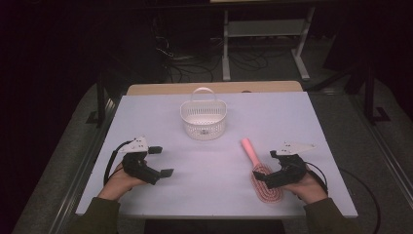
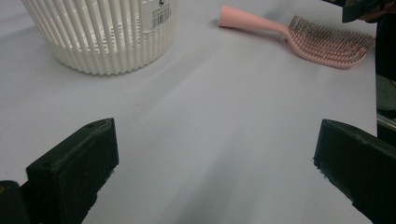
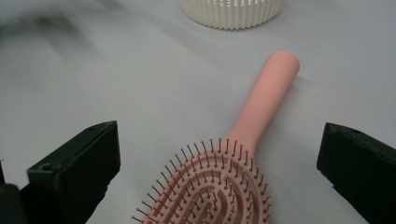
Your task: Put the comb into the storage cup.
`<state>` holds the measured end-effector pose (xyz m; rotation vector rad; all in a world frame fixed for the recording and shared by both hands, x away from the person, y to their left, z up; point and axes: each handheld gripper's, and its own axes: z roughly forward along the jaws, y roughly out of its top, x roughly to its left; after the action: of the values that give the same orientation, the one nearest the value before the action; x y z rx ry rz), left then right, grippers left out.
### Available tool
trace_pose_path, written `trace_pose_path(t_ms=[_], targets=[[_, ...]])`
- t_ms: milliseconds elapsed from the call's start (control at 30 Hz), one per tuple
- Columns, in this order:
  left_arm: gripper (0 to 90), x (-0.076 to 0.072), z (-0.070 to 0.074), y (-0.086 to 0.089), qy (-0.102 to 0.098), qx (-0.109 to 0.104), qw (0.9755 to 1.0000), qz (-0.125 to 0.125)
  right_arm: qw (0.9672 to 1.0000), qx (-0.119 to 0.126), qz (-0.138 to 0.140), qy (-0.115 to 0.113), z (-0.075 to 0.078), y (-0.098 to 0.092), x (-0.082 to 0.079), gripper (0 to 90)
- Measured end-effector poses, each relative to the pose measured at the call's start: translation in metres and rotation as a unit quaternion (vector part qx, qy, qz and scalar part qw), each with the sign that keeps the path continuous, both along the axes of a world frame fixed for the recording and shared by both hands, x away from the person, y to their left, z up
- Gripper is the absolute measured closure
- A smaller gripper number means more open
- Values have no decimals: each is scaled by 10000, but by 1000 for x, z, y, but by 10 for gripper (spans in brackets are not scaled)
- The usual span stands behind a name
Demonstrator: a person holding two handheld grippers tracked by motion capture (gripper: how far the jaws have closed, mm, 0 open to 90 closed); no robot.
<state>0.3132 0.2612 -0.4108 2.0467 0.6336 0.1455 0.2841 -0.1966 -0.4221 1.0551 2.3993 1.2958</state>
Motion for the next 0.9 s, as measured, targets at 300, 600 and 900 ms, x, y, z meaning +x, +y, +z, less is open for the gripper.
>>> trace_pose_path(t_ms=[300, 600, 900], targets=[[0, 0, 0, 0, 15, -4, 10000, 8, 10000, 23, 5, 13, 1, -1, 1, 0], [0, 1, -1, 0, 10, -15, 10000, 15, 10000, 6, 27, 47, 1, 0, 3, 0], [0, 3, 0, 0, 9, -72, 10000, -14, 10000, -43, 18, 85, 3, 1, 5, 0]])
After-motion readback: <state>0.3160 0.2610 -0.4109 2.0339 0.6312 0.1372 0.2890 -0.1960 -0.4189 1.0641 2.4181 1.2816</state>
